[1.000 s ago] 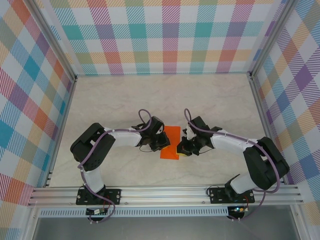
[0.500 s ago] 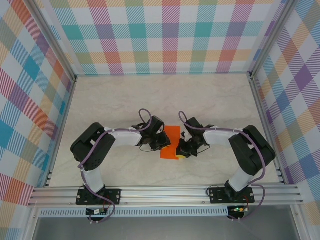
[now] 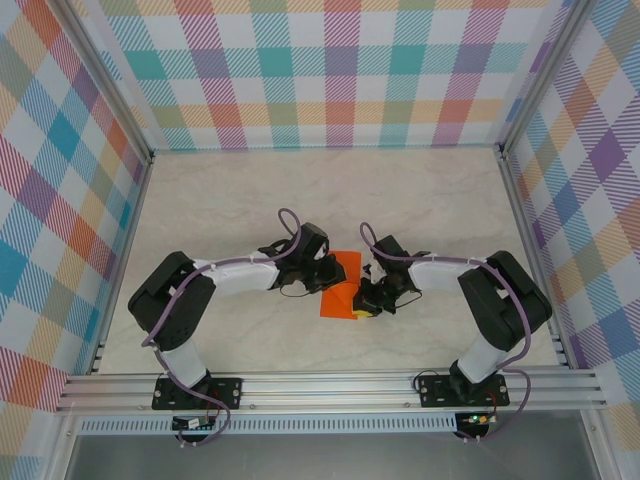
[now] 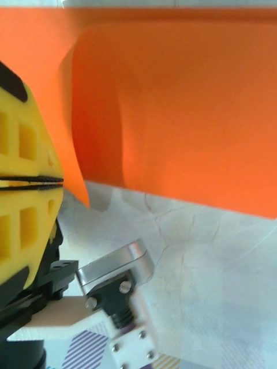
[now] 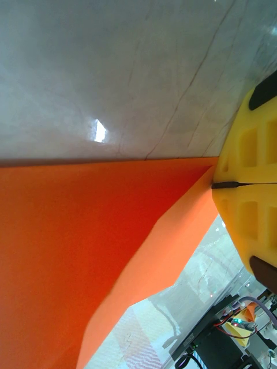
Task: Fold a paper plane with a square sheet of paper (pick it up from the middle)
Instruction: Fold the triangle a second time at the center of the table.
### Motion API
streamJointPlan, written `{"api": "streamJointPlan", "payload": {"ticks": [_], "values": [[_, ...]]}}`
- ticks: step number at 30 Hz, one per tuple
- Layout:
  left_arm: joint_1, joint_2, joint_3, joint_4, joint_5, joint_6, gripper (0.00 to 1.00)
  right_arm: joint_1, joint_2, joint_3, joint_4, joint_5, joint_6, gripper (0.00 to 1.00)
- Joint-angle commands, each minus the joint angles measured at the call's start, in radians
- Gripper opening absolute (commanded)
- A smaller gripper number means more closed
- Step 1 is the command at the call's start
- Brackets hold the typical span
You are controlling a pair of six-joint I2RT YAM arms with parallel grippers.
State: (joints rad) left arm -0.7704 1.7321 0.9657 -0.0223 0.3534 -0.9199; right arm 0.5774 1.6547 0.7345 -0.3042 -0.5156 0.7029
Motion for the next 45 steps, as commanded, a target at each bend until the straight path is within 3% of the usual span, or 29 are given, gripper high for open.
{"api": "streamJointPlan", "payload": {"ticks": [1,20,31,45], "values": [[-0.048,0.005,-0.019,0.017,0.033,0.005,0.08,0.006,0.048,-0.034,-0.052,0.076,0.002,0.05],[-0.080,0.099,-0.054,0.065,0.007,-0.001,0.04,0.006,0.064,-0.031,-0.054,0.074,-0.001,0.05],[-0.078,0.103,-0.050,0.014,-0.131,0.042,0.05,0.006,0.084,-0.035,-0.106,0.118,-0.028,0.00],[-0.078,0.066,-0.149,0.137,-0.262,0.092,0.04,0.006,0.109,-0.036,-0.148,0.153,-0.056,0.00]]}}
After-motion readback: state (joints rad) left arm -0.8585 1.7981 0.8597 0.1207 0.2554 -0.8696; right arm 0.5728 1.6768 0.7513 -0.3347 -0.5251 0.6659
